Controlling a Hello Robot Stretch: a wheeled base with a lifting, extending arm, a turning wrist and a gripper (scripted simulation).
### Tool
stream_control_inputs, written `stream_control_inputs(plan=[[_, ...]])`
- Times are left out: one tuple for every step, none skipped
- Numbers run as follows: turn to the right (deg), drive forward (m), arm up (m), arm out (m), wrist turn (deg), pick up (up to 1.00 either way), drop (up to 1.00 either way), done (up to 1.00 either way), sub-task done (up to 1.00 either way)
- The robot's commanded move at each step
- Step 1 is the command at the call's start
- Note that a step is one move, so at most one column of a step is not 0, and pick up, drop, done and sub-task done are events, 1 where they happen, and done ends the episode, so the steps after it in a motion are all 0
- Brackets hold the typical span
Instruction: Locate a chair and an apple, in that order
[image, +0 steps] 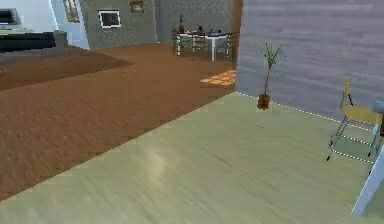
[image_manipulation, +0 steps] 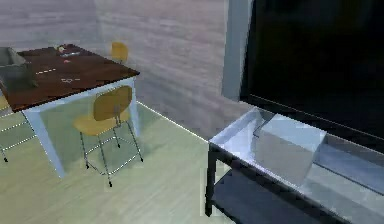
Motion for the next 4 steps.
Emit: stream_control_inputs(plan=[[0.0,0.75,0.00,0.00,0.0,0.00,0.00,0.00,0.00],[-45.0,0.00,0.00,0.00,0.0,0.00,0.00,0.00,0.00],[0.0,1.00,0.00,0.00,0.0,0.00,0.00,0.00,0.00],[-21.0,0.00,0.00,0.00,0.0,0.00,0.00,0.00,0.00]])
